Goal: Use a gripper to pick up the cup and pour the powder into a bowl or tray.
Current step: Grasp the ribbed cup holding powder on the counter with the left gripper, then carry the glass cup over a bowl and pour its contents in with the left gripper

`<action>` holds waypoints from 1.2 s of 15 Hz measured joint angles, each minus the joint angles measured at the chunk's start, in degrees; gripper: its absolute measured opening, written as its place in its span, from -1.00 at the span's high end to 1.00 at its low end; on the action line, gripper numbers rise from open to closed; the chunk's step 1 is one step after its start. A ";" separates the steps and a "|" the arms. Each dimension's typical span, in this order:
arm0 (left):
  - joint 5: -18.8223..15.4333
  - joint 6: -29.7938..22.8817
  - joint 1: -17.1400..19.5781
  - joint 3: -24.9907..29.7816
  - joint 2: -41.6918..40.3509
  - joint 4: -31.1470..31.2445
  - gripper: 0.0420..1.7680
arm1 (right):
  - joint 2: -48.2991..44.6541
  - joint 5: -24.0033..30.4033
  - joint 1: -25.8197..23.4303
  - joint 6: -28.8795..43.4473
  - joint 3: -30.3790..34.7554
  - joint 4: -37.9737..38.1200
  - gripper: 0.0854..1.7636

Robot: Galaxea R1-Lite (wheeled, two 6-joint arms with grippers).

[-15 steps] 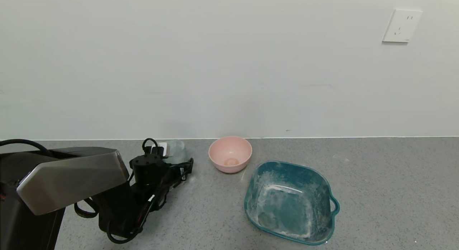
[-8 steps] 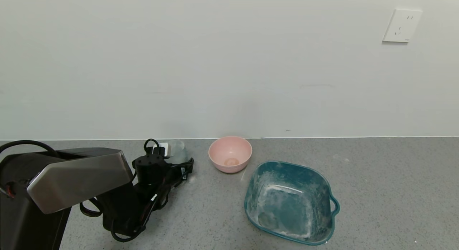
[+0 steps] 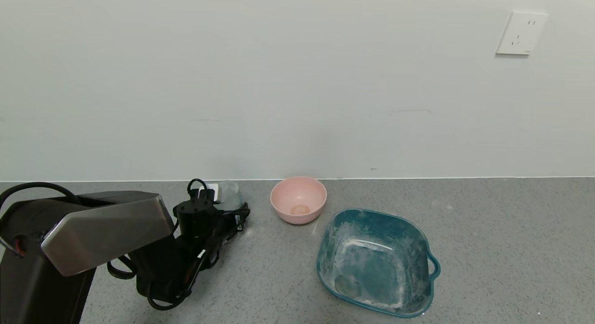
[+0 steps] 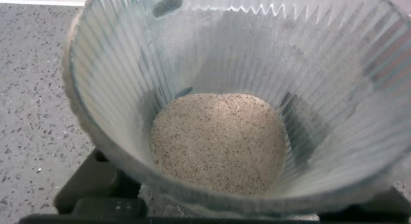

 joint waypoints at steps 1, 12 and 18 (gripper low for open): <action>-0.02 0.12 0.00 -0.05 0.04 0.00 -0.51 | 0.00 0.00 0.00 0.00 0.00 0.00 -0.94; 0.02 0.54 0.00 -0.09 -0.16 0.66 -0.49 | 0.00 0.00 0.00 0.00 0.00 0.00 -0.94; -0.05 2.07 -0.11 -0.85 -5.36 8.06 -0.49 | 0.00 0.00 0.00 -0.01 0.00 0.00 -0.94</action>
